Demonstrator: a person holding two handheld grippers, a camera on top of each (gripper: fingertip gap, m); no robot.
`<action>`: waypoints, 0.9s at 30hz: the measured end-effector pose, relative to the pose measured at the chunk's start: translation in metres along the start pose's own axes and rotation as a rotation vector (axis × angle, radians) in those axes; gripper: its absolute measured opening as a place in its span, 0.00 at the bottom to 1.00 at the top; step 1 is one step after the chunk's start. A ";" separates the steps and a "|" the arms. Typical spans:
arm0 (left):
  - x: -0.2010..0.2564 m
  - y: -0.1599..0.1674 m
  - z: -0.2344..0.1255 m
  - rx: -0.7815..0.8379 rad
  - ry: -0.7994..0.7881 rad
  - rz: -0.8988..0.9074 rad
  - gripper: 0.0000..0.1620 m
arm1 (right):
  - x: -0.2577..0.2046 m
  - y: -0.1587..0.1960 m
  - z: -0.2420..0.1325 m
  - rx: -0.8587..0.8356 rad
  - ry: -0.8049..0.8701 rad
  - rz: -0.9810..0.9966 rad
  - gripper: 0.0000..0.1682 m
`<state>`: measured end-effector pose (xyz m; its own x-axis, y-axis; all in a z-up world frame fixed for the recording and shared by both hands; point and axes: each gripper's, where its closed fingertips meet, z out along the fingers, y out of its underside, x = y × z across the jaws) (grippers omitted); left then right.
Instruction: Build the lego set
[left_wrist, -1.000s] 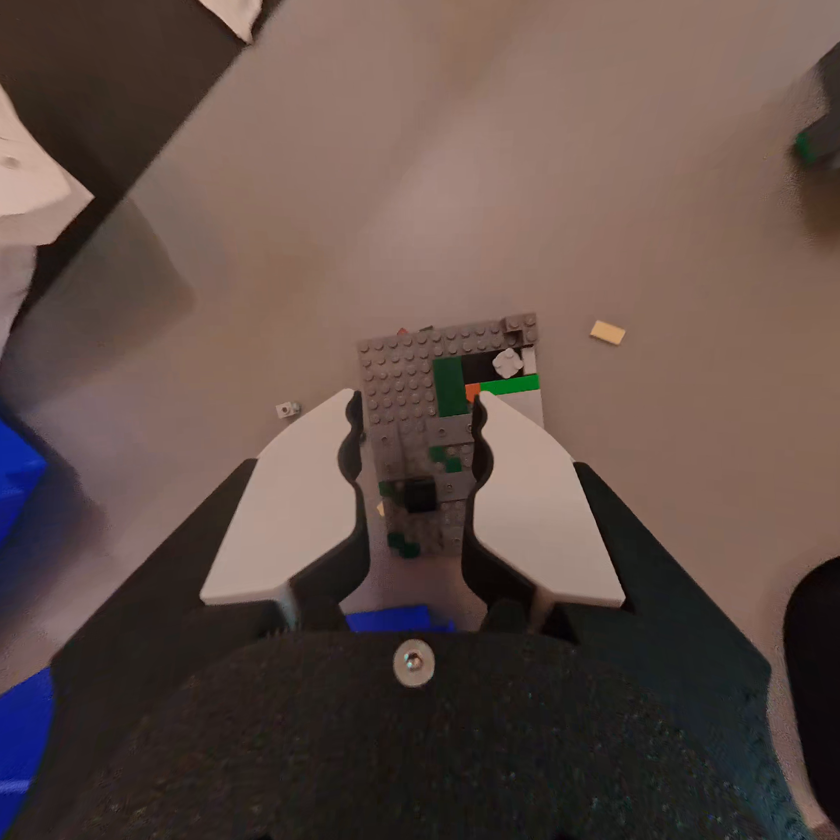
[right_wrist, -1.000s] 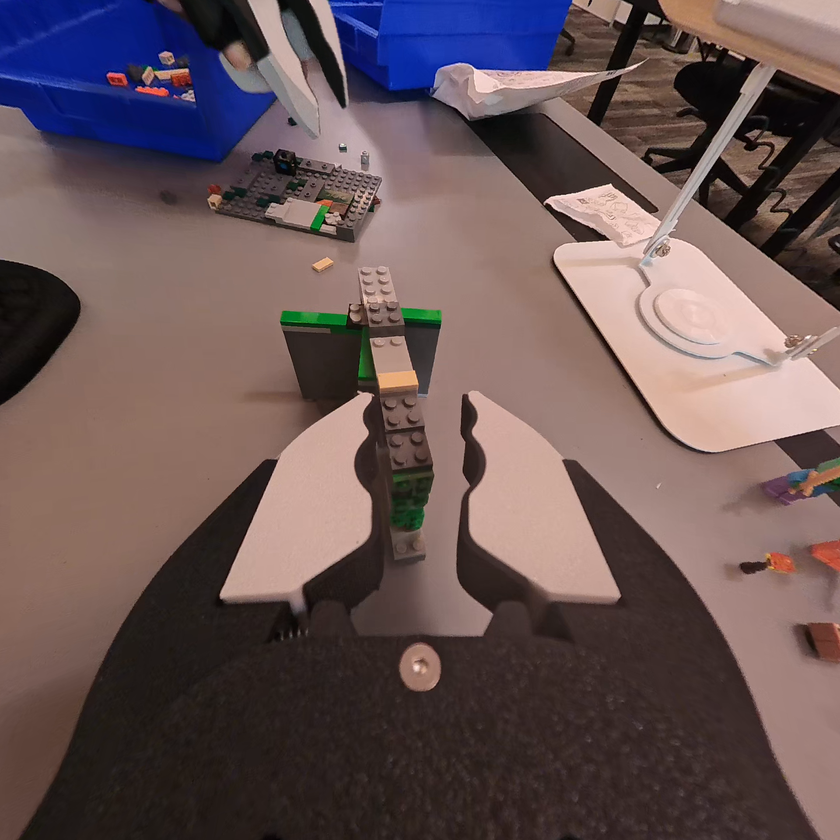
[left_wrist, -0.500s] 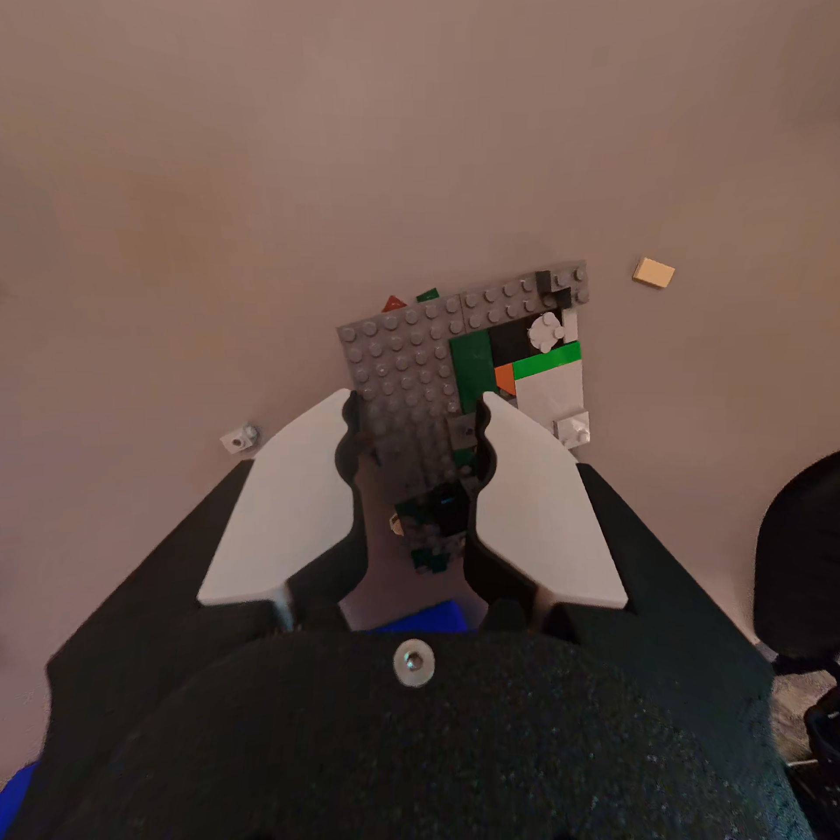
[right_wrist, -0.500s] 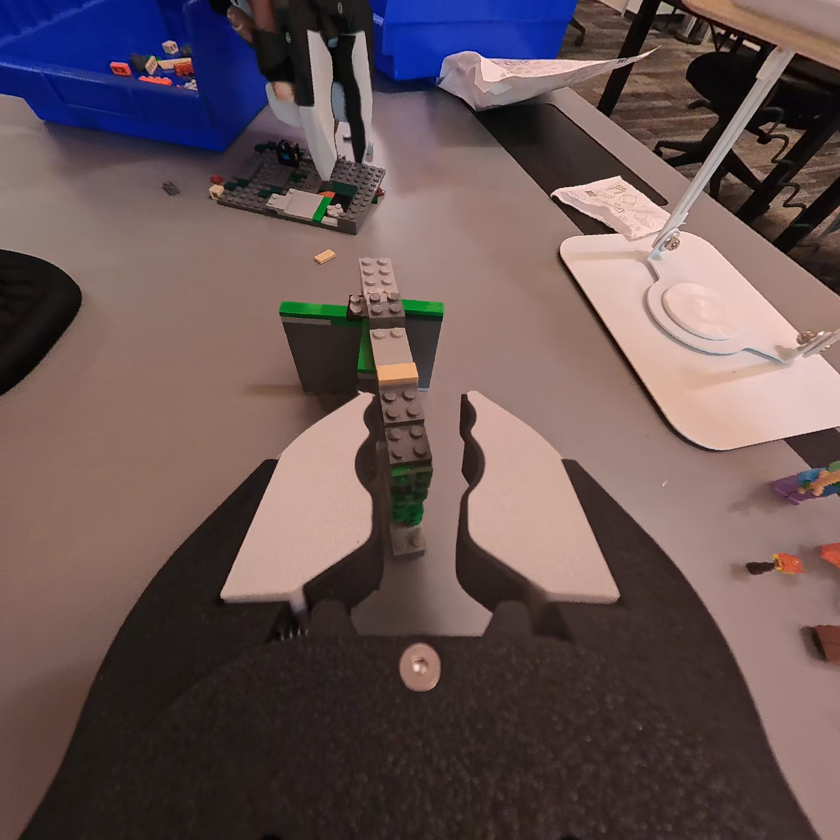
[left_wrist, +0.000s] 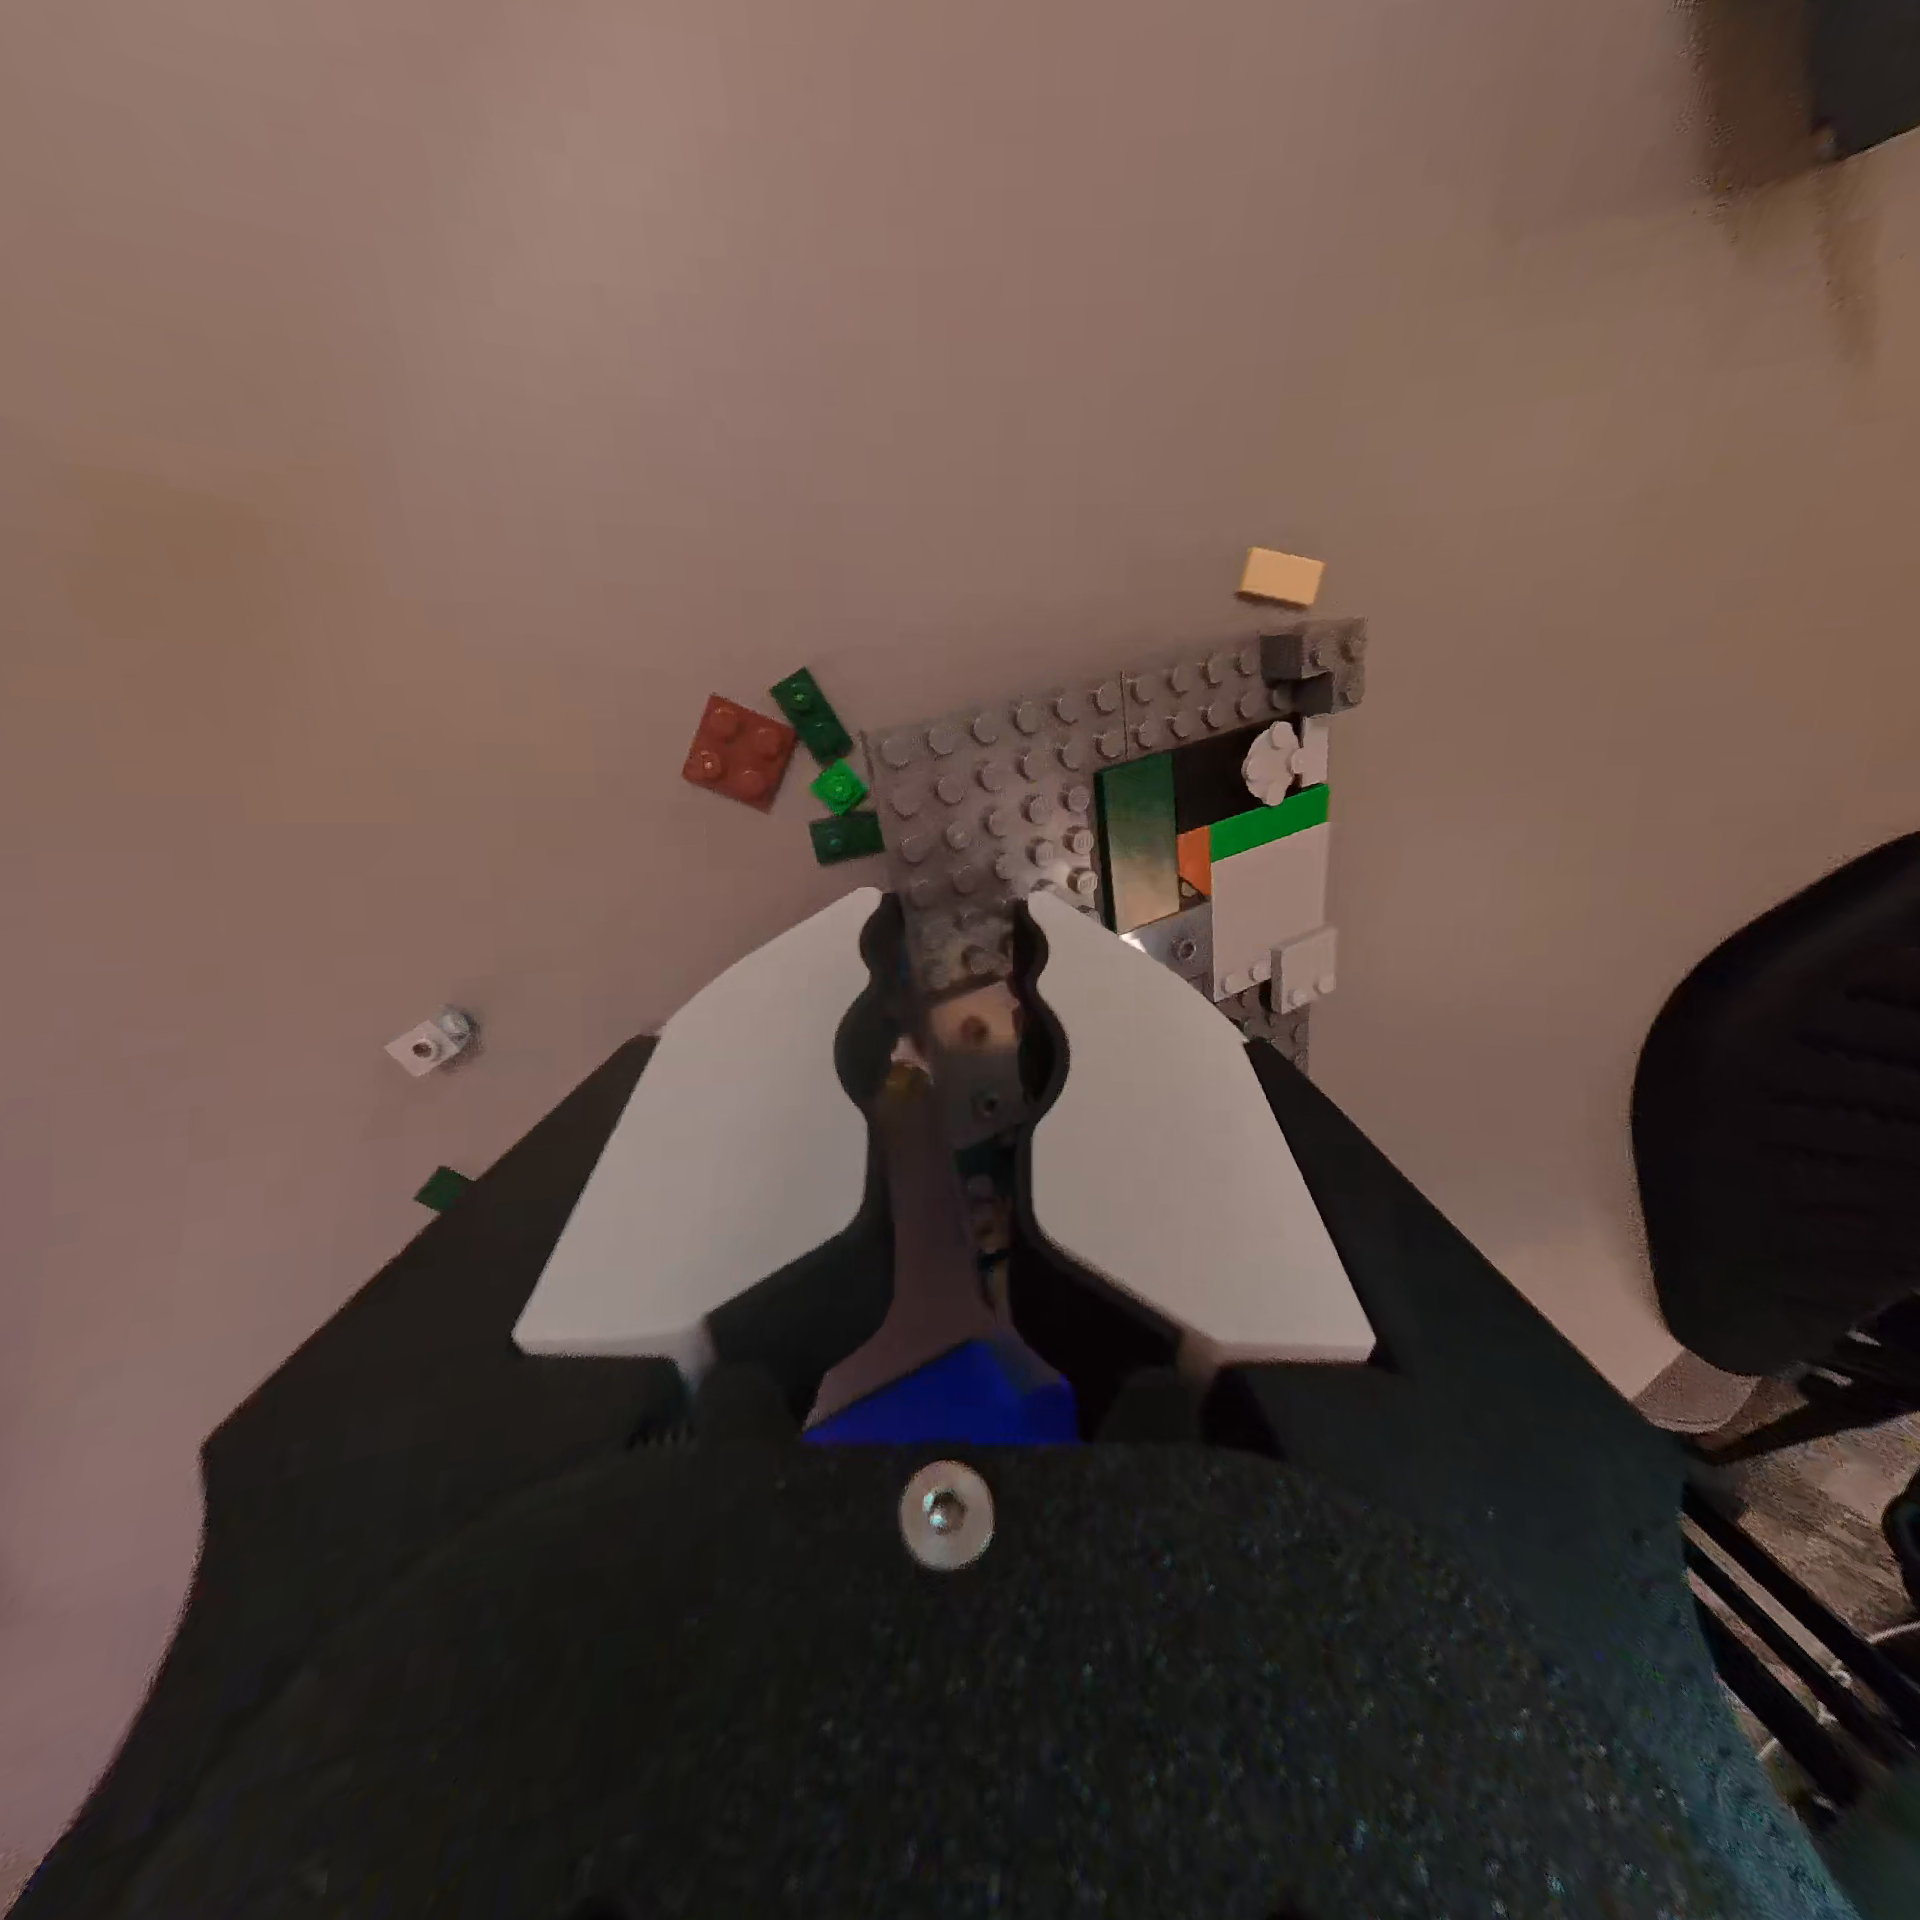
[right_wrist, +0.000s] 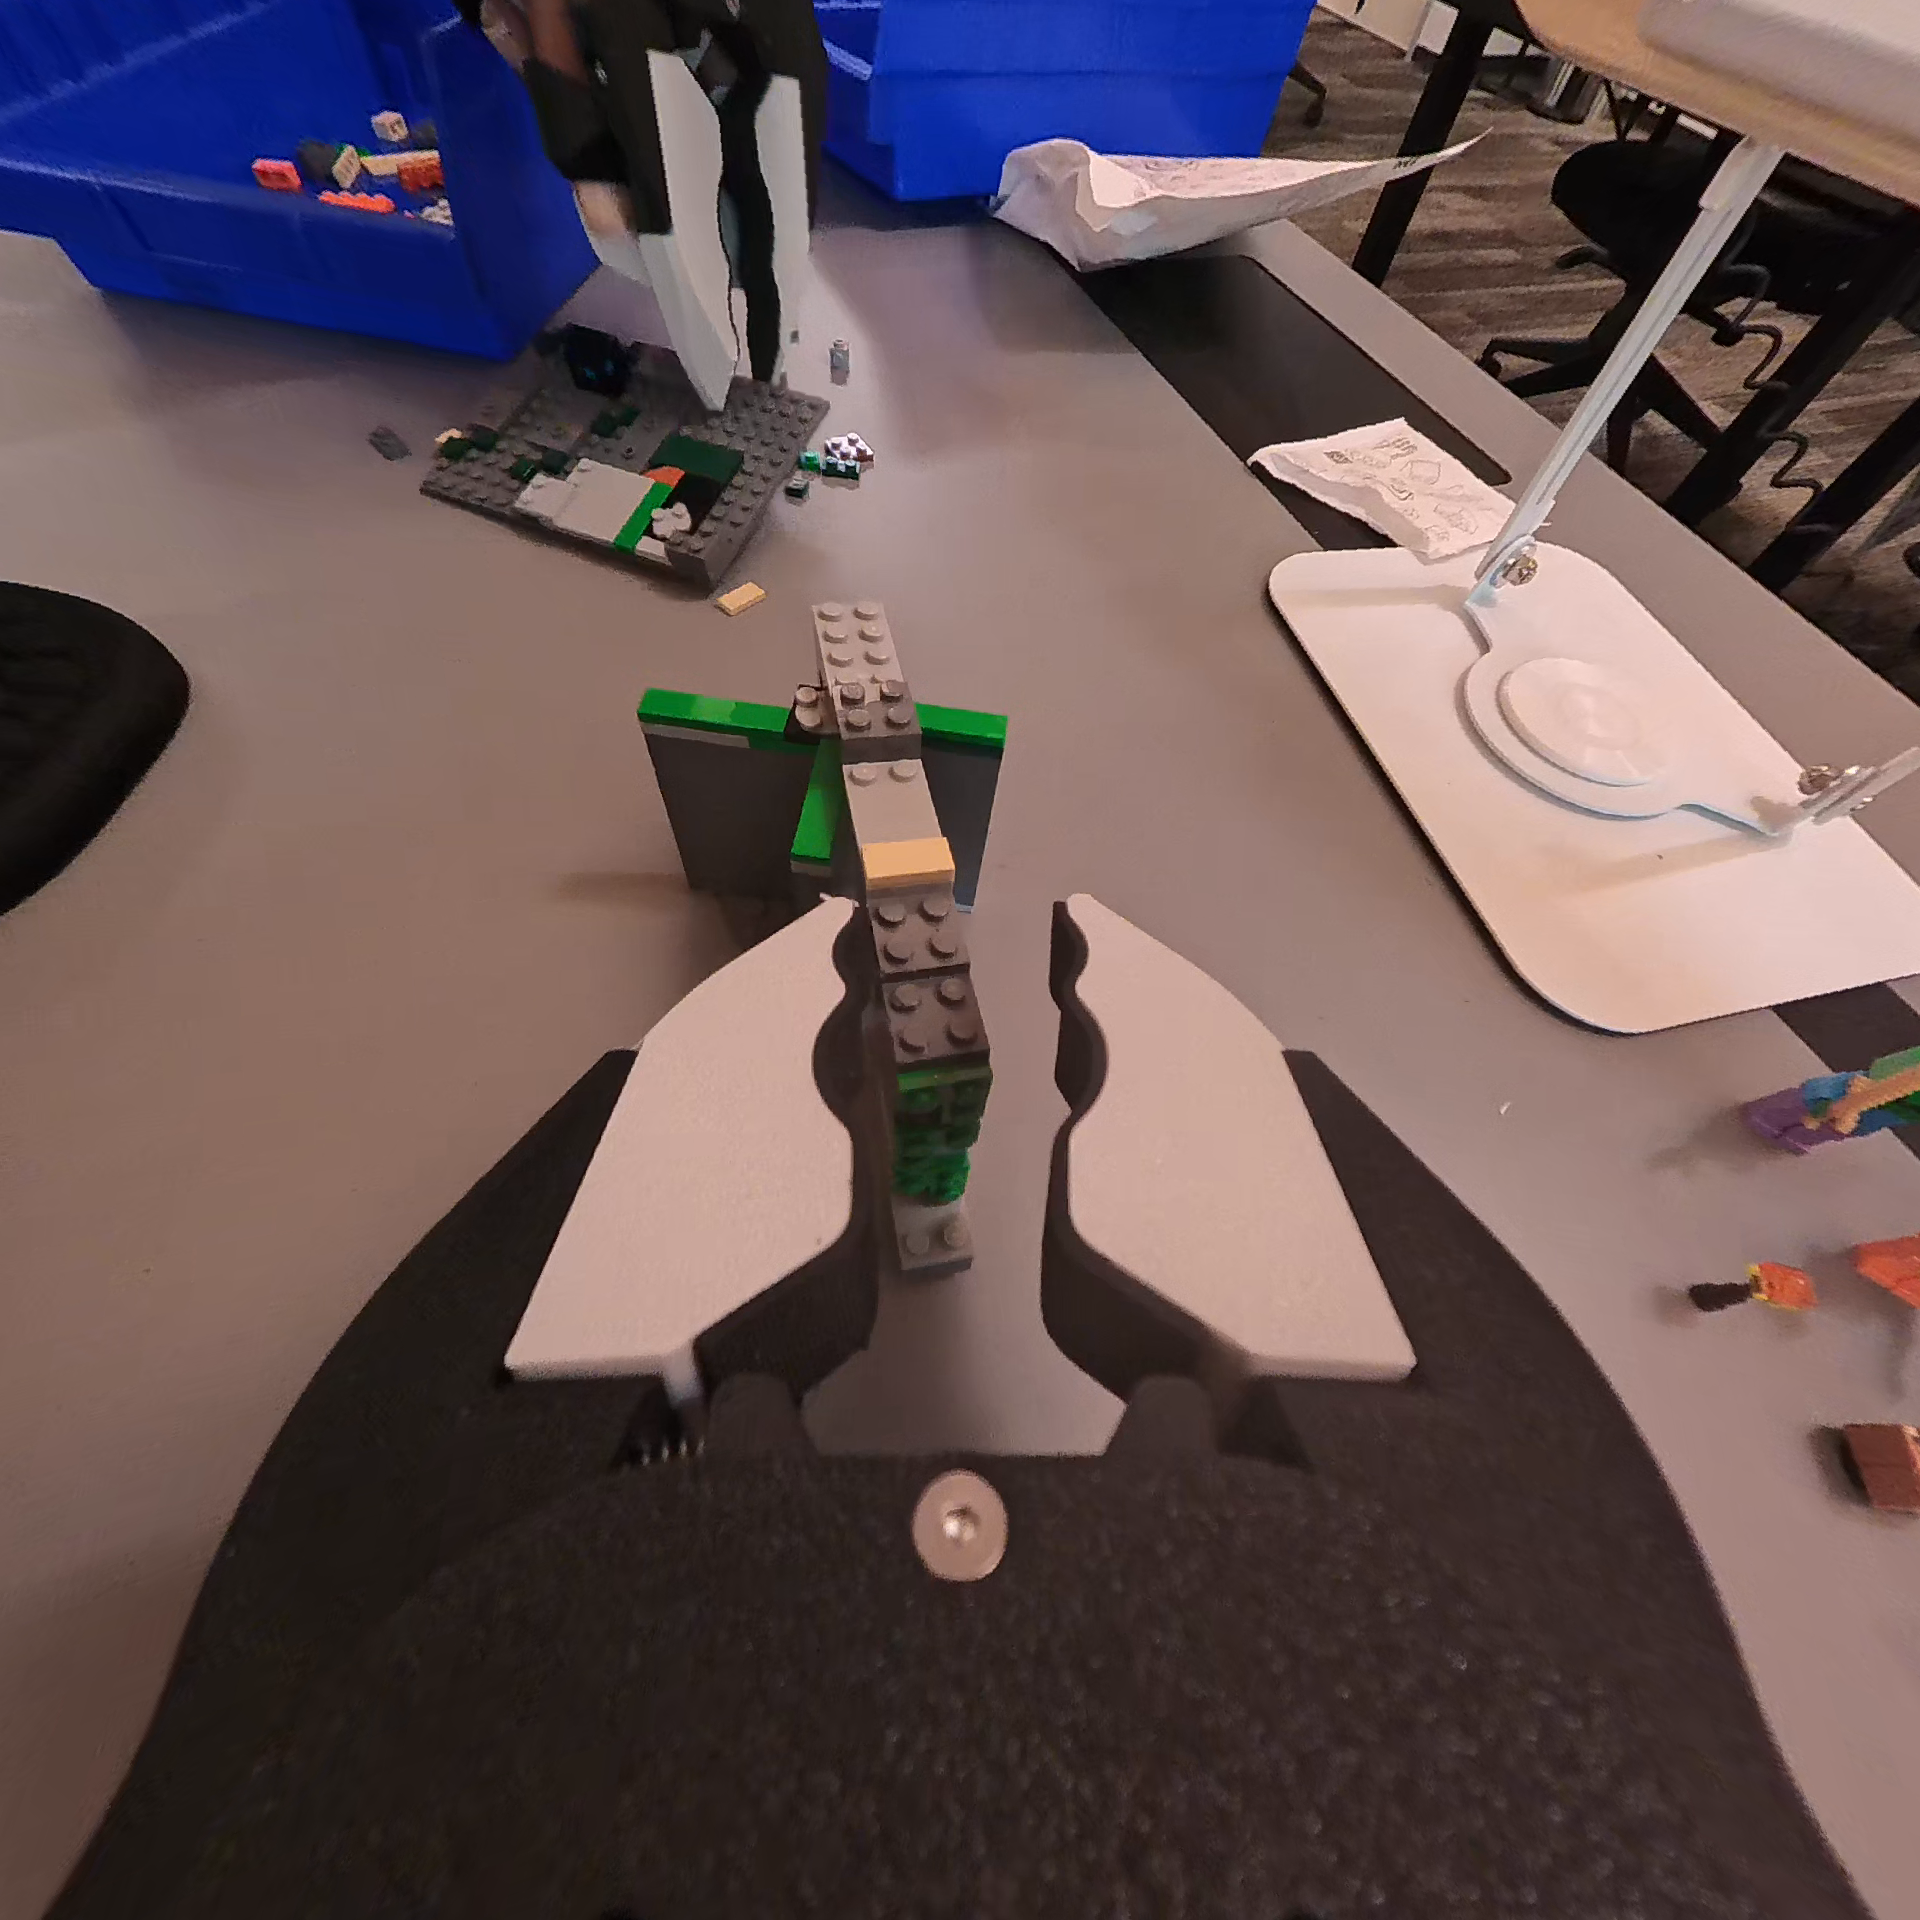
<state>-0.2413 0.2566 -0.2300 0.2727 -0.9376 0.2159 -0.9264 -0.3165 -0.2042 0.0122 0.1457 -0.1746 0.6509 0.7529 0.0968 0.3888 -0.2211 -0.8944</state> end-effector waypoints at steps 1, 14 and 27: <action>0.003 -0.003 -0.003 0.018 0.007 0.000 0.10 | 0.000 -0.001 0.000 0.001 0.001 -0.001 0.19; 0.067 -0.033 -0.033 0.163 -0.045 0.192 0.03 | -0.032 -0.031 0.002 0.017 -0.017 -0.091 0.19; 0.140 -0.038 -0.036 0.196 -0.089 0.427 0.03 | -0.117 -0.039 0.042 -0.046 -0.150 -0.173 0.22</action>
<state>-0.1771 0.1426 -0.1573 -0.0927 -0.9957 -0.0076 -0.8965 0.0867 -0.4345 -0.1067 0.0918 -0.1698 0.4691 0.8651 0.1778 0.5180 -0.1064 -0.8487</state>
